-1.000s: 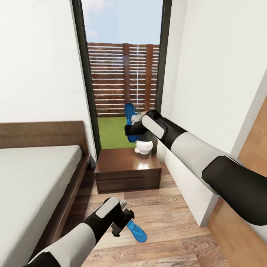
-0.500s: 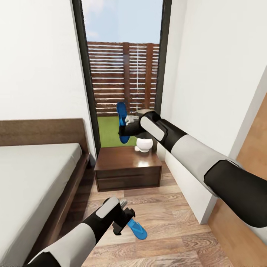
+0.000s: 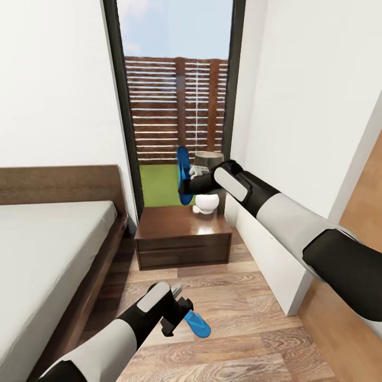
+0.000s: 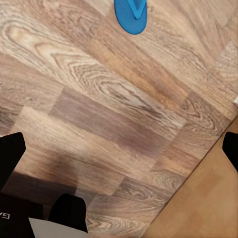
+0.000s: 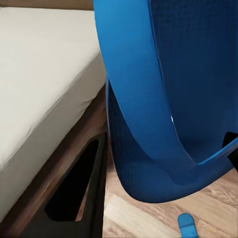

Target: In the bedroom, move the book from the bed onto either nightstand, and place the two sandals side by side next to the bed.

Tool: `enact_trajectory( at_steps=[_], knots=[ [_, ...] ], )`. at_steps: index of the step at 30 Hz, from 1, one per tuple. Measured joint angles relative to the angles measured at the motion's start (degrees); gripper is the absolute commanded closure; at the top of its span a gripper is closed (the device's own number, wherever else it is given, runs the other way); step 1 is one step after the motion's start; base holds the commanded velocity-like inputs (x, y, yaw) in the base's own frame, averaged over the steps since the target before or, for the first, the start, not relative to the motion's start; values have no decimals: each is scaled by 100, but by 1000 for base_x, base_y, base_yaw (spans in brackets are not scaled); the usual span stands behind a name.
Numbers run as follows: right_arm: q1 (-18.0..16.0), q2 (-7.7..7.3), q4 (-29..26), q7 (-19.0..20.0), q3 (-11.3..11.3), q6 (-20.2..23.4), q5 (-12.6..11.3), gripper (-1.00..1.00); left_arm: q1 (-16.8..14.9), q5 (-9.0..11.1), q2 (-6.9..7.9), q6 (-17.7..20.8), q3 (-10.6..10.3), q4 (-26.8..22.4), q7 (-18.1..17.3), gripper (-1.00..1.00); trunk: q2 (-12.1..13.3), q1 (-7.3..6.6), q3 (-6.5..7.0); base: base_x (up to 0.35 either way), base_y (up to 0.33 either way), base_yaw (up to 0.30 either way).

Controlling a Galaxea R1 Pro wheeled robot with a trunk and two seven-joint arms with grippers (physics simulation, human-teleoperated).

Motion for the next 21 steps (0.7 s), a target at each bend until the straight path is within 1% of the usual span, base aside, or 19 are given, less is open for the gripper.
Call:
enact_trajectory(
  at_steps=[5, 7, 10, 11, 12, 14, 15, 18, 21],
  knots=[
    [0, -47, 1, 132, 0, 1, -5, 100, 0, -10, 0, -1, 2, 3, 0, -100, -201, 110, -103, 0, 0, 0],
    [1, -51, 0, 166, -2, 2, -13, 100, 0, -11, 0, -1, 2, 3, 0, -100, -202, 110, -105, 0, 0, 0],
    [13, -56, -2, 318, -2, 3, -20, 100, 0, -14, 0, -1, 4, 4, 0, -100, -202, 110, -106, 0, 0, 0],
    [32, -58, -1, 444, -2, 4, -28, 100, -1, -14, 0, -4, 4, 4, 0, -100, -202, 110, -106, 0, 0, 0],
    [76, -62, -1, 681, -2, 7, -36, 100, -1, -14, 0, -7, 5, 4, 0, -100, -202, 110, -107, 0, 0, 0],
    [112, -65, -1, 857, -2, 5, -10, 100, -1, -14, 0, -8, 5, 4, 0, -100, -202, 110, -107, 0, 0, 0],
    [141, -64, -2, 1006, -2, 8, -16, 100, -1, -15, 0, -9, 5, 4, 0, -100, -202, 110, -107, 0, 0, 0],
    [176, -67, -2, 1196, -2, 7, 0, 100, -1, -19, 0, -11, 7, 4, 0, -100, -202, 110, -107, 0, 0, 0],
    [188, -68, 0, 1259, -2, 6, 7, 100, 0, -22, 0, -16, 7, 4, 0, -100, -203, 109, -107, 69, 0, 0]
  ],
)
